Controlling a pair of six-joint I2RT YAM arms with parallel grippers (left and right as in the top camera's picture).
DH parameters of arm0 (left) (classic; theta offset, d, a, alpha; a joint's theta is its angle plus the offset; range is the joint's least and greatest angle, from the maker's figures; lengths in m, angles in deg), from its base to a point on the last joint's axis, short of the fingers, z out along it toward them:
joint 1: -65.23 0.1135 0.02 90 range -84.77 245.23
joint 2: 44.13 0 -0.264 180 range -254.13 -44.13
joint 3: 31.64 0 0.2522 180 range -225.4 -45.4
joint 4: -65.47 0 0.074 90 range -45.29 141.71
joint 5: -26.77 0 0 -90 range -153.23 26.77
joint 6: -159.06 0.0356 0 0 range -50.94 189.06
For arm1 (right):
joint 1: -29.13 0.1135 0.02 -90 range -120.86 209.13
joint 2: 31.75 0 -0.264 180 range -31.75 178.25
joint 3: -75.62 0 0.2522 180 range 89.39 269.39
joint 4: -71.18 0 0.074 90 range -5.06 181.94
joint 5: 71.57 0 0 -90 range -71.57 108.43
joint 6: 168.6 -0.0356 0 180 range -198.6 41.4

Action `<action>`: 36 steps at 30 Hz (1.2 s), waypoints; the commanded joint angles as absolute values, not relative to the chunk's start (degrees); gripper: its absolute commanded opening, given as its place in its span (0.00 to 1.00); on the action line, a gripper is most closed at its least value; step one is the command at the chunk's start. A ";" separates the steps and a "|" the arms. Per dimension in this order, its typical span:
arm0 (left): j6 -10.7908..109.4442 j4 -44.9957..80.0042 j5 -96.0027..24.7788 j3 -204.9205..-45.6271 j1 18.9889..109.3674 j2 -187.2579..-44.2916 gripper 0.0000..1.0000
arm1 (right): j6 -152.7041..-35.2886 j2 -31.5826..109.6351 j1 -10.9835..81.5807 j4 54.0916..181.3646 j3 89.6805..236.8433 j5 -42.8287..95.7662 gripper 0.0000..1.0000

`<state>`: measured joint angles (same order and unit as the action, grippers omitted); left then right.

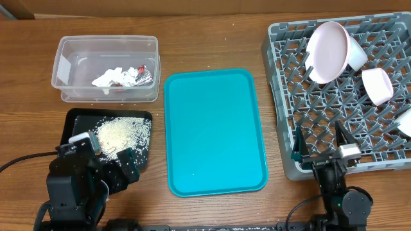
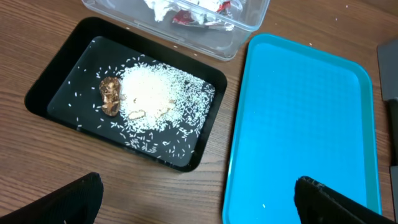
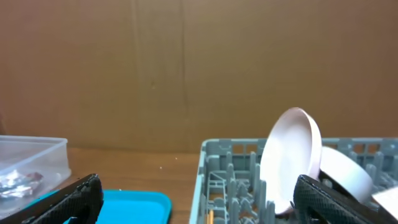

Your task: Sort waste into correct bins and load items into the dishwasher

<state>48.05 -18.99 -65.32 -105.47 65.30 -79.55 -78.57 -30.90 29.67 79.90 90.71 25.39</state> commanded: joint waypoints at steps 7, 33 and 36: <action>47.20 -18.83 -64.90 -105.38 65.19 -79.37 1.00 | -80.36 -31.63 30.57 89.35 89.83 23.11 1.00; 47.20 -18.83 -64.88 -105.36 65.19 -79.37 1.00 | -80.36 -31.58 30.59 89.35 89.83 23.11 1.00; 47.20 -18.83 -64.88 -105.36 65.19 -79.37 1.00 | -80.36 -31.58 30.59 89.35 89.83 23.11 1.00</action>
<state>48.05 -18.99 -65.32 -105.45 65.30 -79.55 -80.07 -31.01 30.30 89.63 90.45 23.90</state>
